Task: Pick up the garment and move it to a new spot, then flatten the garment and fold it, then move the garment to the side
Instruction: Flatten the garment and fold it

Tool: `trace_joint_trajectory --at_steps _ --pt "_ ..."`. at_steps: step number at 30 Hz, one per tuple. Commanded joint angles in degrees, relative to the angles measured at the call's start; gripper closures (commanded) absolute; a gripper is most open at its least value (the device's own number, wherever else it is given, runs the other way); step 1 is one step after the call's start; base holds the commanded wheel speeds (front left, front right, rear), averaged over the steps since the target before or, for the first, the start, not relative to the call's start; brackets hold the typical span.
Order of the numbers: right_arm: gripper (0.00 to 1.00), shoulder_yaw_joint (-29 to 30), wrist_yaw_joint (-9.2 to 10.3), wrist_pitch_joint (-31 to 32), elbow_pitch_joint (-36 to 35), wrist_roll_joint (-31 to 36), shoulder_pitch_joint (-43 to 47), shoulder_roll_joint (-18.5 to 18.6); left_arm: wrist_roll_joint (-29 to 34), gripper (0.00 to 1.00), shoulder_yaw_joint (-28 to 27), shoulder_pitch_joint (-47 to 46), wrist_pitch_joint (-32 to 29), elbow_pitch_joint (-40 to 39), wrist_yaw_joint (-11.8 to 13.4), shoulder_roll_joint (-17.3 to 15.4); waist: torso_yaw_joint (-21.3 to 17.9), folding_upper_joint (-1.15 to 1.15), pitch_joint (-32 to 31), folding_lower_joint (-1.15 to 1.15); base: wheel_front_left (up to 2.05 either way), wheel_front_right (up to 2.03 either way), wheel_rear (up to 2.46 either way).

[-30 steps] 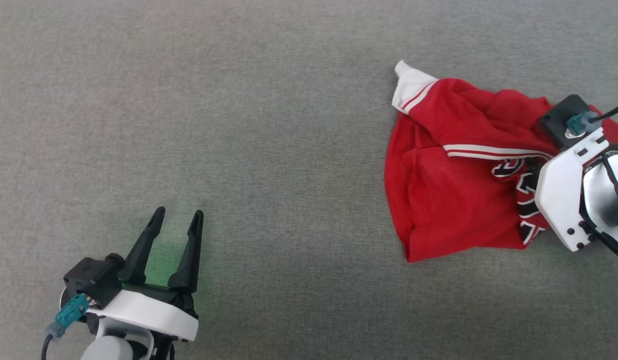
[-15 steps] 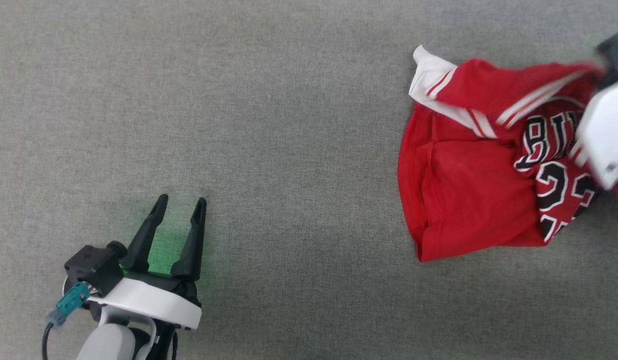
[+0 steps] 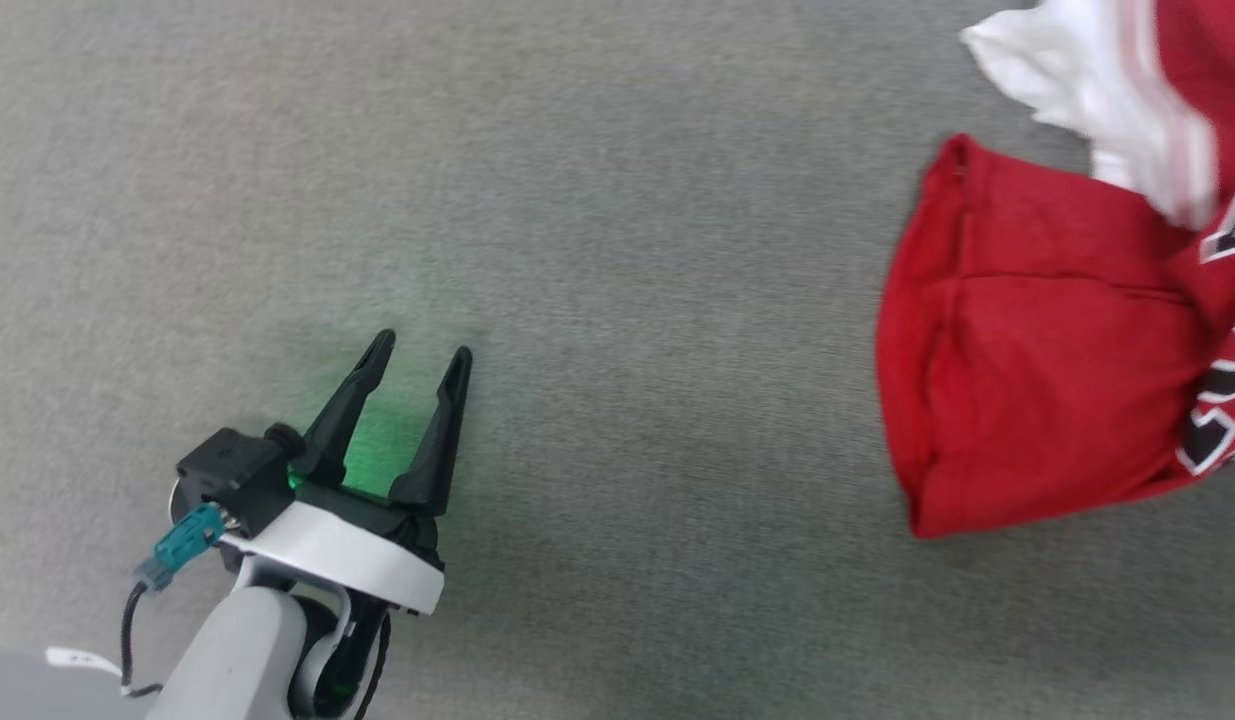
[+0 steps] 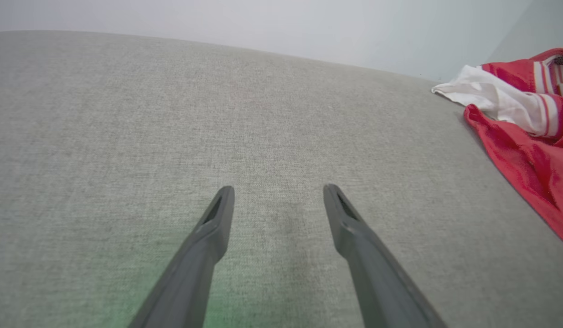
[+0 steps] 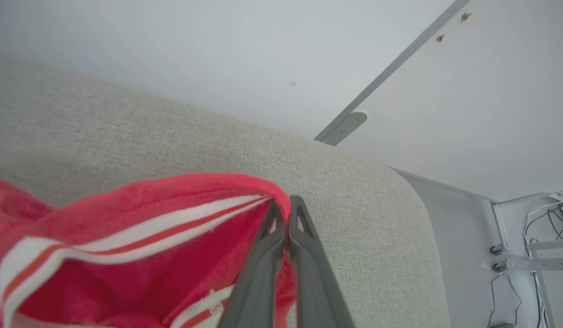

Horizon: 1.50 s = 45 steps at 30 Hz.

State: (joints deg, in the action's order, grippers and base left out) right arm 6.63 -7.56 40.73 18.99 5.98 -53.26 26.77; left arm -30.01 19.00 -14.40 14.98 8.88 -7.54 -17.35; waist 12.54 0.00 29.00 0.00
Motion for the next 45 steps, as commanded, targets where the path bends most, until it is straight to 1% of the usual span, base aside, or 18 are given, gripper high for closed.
trace_joint_trajectory --at_steps 1,4,5,7,9,10,11,16,20,22,24,27,28,32,35,39,43,45 --pt "1.0 4.5 0.14 -1.8 2.3 3.8 -1.5 -1.6 -0.4 0.0 0.9 -1.5 0.3 0.1 0.1 -0.2 2.1 0.0 1.3 0.0 0.0 0.0 0.0" --pt "1.0 9.7 0.13 -4.4 5.1 7.6 -1.8 -4.6 -0.6 0.0 1.5 -2.4 0.3 0.0 0.1 -0.2 2.7 0.0 1.5 0.0 0.0 0.0 0.0" --pt "1.0 9.7 0.13 -4.4 5.1 7.6 -1.8 -4.6 -0.6 0.0 1.5 -2.4 0.3 0.0 0.1 -0.2 2.7 0.0 1.5 0.0 0.0 0.0 0.0" --pt "1.0 11.6 0.14 -6.8 6.5 9.7 -1.9 -6.0 -1.0 0.0 1.3 -2.6 0.3 -0.5 0.1 -0.2 2.5 0.0 1.3 0.0 0.0 0.0 0.0" --pt "0.58 12.1 0.14 -9.7 7.6 10.4 -1.6 -7.7 -1.8 0.0 1.5 -2.6 0.3 -1.2 0.1 -0.6 1.9 0.0 0.5 0.0 0.0 0.0 0.0" --pt "0.27 11.3 0.14 -11.5 8.4 10.0 -1.3 -8.5 -2.0 0.0 1.9 -2.7 0.3 -1.4 0.1 -1.3 1.5 0.0 -0.1 0.0 0.0 0.0 0.0" --pt "0.0 9.9 0.13 -13.2 9.2 8.9 -0.8 -9.2 -1.6 0.0 2.8 -3.1 0.3 -1.6 0.1 -2.4 0.9 0.0 -0.8 0.0 0.0 0.0 0.0" --pt "0.0 4.5 0.14 -20.7 10.5 4.1 1.1 -8.4 -0.3 0.0 5.4 -6.1 0.3 -3.4 0.1 -7.6 -3.2 0.0 -4.8 0.0 0.0 0.0 0.0" --pt "0.0 0.1 0.13 -25.8 7.5 -0.7 3.6 -8.1 -0.8 0.0 8.5 -10.1 0.3 -5.9 0.1 -12.7 -7.3 0.0 -7.6 0.0 0.0 0.0 0.0" --pt "0.0 -1.0 0.14 -28.0 4.5 -3.1 5.4 -8.0 -1.6 0.0 12.7 -12.4 0.3 -7.4 0.1 -15.7 -9.2 0.0 -8.8 0.0 0.0 0.0 0.0" --pt "0.0 -1.4 0.13 -30.0 0.8 -5.7 7.8 -8.9 -2.4 0.0 17.7 -15.4 0.3 -8.2 0.1 -19.6 -11.2 0.0 -9.9 0.0 0.0 0.0 0.0" --pt "0.0 0.2 0.13 -32.9 -4.9 -9.9 13.6 -11.9 -5.7 0.0 28.0 -21.1 0.2 -8.2 0.1 -24.9 -14.3 0.0 -11.8 0.0 0.0 0.0 0.0" --pt "0.0 0.1 0.15 -34.8 -8.4 -11.2 18.5 -12.9 -9.7 0.0 34.8 -25.7 -1.6 -8.0 0.1 -27.0 -16.5 0.0 -13.1 0.0 0.0 0.0 0.0" --pt "0.0 -0.3 0.12 -37.8 -13.0 -14.3 27.9 -16.0 -20.5 0.0 46.3 -34.4 -9.9 -8.8 0.1 -28.3 -20.9 0.0 -14.2 0.0 0.0 0.0 0.0" --pt "0.0 0.1 0.11 -39.1 -15.2 -16.2 33.3 -17.5 -27.4 0.0 52.2 -40.3 -16.9 -9.5 0.1 -27.4 -23.9 0.0 -13.6 0.0 0.0 0.0 0.0" --pt "0.0 0.3 0.1 -40.9 -17.3 -17.1 37.3 -19.8 -32.3 0.0 54.4 -43.2 -26.5 -10.1 0.1 -25.8 -27.7 0.0 -12.2 0.0 0.0 0.0 0.0" --pt "0.0 0.1 0.1 -42.4 -18.6 -16.8 38.7 -21.3 -33.4 0.0 54.4 -41.0 -36.6 -11.4 0.1 -24.6 -30.9 0.0 -10.7 0.0 0.0 0.0 0.0" --pt "0.0 -0.2 0.1 -42.7 -18.9 -16.6 38.8 -21.6 -33.2 0.0 54.3 -40.7 -37.9 -11.2 0.1 -24.8 -31.6 0.0 -10.3 0.0 0.0 0.0 0.0"
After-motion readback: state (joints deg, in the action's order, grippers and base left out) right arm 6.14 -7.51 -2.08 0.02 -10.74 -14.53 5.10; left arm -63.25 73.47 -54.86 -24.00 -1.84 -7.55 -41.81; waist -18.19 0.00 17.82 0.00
